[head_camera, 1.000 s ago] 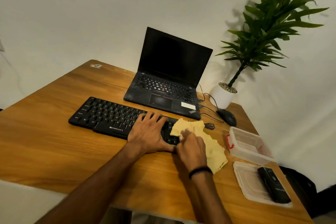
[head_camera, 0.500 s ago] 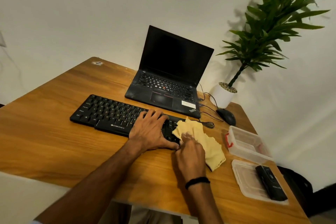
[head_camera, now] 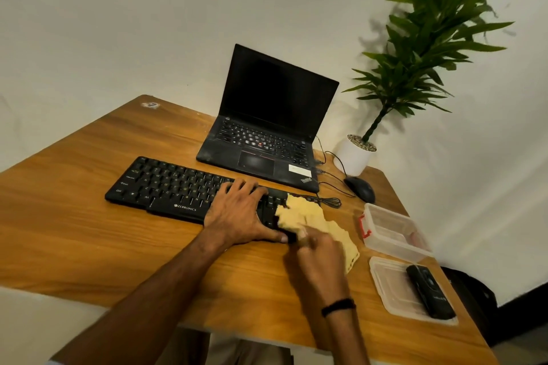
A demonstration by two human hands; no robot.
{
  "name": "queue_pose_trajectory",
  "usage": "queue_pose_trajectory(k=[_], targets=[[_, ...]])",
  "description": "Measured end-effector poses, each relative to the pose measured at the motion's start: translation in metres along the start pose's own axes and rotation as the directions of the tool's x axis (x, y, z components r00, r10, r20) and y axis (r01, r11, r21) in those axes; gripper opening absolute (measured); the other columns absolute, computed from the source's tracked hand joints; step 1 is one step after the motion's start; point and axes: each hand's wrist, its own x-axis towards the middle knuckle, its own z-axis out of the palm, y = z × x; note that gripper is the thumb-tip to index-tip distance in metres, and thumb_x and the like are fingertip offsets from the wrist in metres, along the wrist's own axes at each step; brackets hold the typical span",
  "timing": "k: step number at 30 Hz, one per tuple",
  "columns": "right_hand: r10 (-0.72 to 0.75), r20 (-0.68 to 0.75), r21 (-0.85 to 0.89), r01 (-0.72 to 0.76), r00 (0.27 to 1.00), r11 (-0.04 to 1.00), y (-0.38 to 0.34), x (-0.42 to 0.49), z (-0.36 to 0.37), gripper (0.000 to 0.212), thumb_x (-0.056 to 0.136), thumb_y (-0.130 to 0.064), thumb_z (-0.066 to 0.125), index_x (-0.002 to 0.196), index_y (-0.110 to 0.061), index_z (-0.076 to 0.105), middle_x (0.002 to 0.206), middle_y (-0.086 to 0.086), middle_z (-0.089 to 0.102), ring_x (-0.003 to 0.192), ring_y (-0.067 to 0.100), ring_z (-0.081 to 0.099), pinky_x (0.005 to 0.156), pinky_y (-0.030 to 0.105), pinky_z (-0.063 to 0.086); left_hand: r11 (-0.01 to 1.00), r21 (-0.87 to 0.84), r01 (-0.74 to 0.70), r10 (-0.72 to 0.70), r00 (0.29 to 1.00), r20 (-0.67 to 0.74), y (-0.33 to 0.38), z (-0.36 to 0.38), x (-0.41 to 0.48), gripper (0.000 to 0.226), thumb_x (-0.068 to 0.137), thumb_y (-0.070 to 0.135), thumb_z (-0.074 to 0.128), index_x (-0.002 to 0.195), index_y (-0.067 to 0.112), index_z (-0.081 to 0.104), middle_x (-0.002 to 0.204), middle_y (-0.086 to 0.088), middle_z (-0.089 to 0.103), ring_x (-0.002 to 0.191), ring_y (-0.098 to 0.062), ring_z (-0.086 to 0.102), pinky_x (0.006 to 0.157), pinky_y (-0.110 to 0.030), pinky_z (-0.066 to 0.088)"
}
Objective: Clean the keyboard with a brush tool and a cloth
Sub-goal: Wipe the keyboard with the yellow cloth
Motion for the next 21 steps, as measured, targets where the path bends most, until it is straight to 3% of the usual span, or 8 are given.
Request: queue_pose_trajectory(k=[2,4,5,7,9,12,15,21], targets=[[0.303,-0.029,0.554,-0.237,0.952,0.798,0.01,0.021,-0.024,0.018,0.093,-0.014,0.059,0.108,-0.017,0.068,0.085,-0.004,0.059,0.073,0.013,0.057,0.057,0.025,0.046,1.0,-0.008,-0.003,0.003,1.0,0.0,-0.001,0.0,-0.001,0.13,0.05,0.112,0.033,0.15,0.03,0.042,0.151,0.007,0.039,0.138,-0.019,0.033,0.119,-0.045,0.024],[0.464,0.076,0.937,-0.221,0.883,0.268,0.019,0.032,-0.049,0.045,0.069,-0.019,0.074,0.112,-0.011,0.065,0.103,0.01,0.068,0.089,0.027,0.067,0.071,0.04,0.057,1.0,-0.012,-0.008,0.008,1.0,-0.003,-0.001,0.0,-0.001,0.131,0.05,0.113,0.032,0.151,0.03,0.042,0.152,0.006,0.038,0.139,-0.019,0.032,0.12,-0.046,0.024],[0.511,0.067,0.977,-0.159,0.857,0.139,0.024,0.035,-0.057,0.051,0.07,-0.027,0.074,0.117,-0.011,0.063,0.11,0.015,0.069,0.096,0.036,0.068,0.079,0.05,0.057,1.0,-0.014,-0.008,0.008,1.0,-0.005,-0.001,0.0,0.0,0.131,0.05,0.113,0.032,0.151,0.03,0.041,0.152,0.006,0.038,0.139,-0.019,0.032,0.121,-0.046,0.024],[0.509,-0.067,0.972,-0.06,0.858,0.228,0.021,0.035,-0.064,0.036,0.094,-0.036,0.055,0.12,-0.012,0.061,0.107,0.016,0.072,0.096,0.037,0.07,0.082,0.054,0.058,1.0,-0.016,-0.006,0.006,1.0,-0.004,-0.001,0.001,0.0,0.13,0.05,0.113,0.032,0.151,0.03,0.041,0.152,0.007,0.037,0.139,-0.019,0.032,0.121,-0.047,0.024],[0.431,-0.332,0.851,0.069,0.839,0.52,0.013,0.031,-0.063,0.027,0.102,-0.03,0.047,0.115,-0.014,0.065,0.096,0.008,0.074,0.086,0.027,0.073,0.073,0.045,0.06,1.0,-0.017,-0.005,0.005,1.0,-0.002,-0.001,0.001,0.001,0.13,0.05,0.113,0.032,0.151,0.03,0.041,0.152,0.007,0.037,0.139,-0.019,0.031,0.121,-0.047,0.023],[0.147,-0.476,0.309,0.008,0.867,0.951,0.017,0.03,-0.034,0.022,0.101,-0.019,0.05,0.111,-0.01,0.067,0.089,0.003,0.068,0.074,0.019,0.066,0.061,0.035,0.056,1.0,-0.019,-0.007,0.007,1.0,-0.003,-0.002,0.002,0.0,0.13,0.051,0.113,0.032,0.151,0.031,0.041,0.152,0.007,0.037,0.139,-0.019,0.031,0.121,-0.046,0.023],[-0.044,-0.244,-0.227,-0.013,0.969,0.974,0.02,0.017,0.017,0.026,0.1,-0.014,0.05,0.121,-0.013,0.064,0.115,0.01,0.066,0.098,0.022,0.063,0.085,0.039,0.056,1.0,-0.02,-0.004,0.004,1.0,0.001,-0.001,0.002,0.0,0.129,0.051,0.112,0.034,0.151,0.031,0.04,0.152,0.006,0.037,0.139,-0.019,0.032,0.12,-0.045,0.024],[-0.232,-0.139,-0.309,0.18,0.963,0.934,0.014,0.0,0.04,0.046,0.094,0.002,0.049,0.136,-0.015,0.057,0.147,0.006,0.05,0.137,0.019,0.044,0.113,0.024,0.03,1.0,-0.029,-0.013,0.013,1.0,0.01,-0.001,0.001,0.001,0.127,0.052,0.109,0.039,0.152,0.03,0.039,0.15,0.006,0.038,0.137,-0.019,0.033,0.119,-0.043,0.025]])
